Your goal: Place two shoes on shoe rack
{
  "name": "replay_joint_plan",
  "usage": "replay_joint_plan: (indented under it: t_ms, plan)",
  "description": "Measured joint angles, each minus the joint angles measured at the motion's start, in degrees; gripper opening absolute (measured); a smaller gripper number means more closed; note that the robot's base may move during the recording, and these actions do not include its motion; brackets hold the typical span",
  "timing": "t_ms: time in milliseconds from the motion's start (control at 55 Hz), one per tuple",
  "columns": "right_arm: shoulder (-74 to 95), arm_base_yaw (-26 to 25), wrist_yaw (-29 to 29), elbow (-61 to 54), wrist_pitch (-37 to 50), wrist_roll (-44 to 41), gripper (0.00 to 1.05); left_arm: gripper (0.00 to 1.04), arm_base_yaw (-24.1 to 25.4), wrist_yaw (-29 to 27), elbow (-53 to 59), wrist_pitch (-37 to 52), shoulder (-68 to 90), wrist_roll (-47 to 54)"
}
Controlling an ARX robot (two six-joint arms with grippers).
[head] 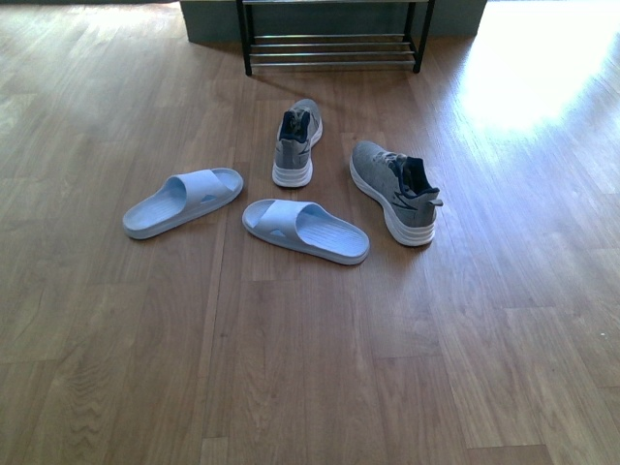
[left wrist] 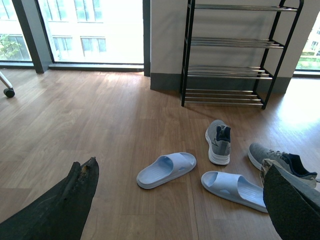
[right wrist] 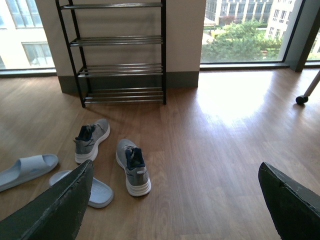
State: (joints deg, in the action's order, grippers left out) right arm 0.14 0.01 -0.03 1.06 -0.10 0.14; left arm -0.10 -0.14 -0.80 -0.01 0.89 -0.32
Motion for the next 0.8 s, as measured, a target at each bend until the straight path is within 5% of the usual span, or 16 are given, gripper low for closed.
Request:
replay_joint_plan:
  t_ms: [799]
  plan:
    - [0.0,0.0,0.0,0.0,0.0,0.0,0.96,0.95,0.0,0.0,0.0,0.0,0.0,0.0]
